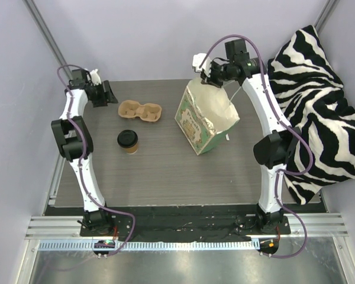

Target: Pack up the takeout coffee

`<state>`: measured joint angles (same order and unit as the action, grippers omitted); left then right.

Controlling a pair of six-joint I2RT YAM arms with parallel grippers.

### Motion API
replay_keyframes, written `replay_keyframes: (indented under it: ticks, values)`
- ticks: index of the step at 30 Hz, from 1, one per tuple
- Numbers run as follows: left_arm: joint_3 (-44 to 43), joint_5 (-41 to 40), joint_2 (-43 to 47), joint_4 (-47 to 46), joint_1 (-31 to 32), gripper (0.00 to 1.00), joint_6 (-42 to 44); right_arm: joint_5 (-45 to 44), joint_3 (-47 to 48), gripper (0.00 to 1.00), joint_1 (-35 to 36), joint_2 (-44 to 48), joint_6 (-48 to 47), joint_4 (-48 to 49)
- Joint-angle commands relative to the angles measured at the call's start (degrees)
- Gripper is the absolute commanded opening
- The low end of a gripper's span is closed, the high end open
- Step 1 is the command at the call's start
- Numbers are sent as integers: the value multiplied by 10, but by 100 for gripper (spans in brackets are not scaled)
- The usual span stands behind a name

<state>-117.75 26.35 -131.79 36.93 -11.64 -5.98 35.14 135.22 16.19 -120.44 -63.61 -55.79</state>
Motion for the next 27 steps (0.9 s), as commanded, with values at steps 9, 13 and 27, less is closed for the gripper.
replay_keyframes:
  ticks: [9,13,27]
  values:
    - [-15,27,-59,-14,28,60,1,-152,42,1,46,50,212,-85]
    - [-16,29,-61,-17,28,41,-2,-169,51,1,47,52,269,-98]
    - [-143,104,108,81,23,0,82,-220,18,1,50,86,378,-85]
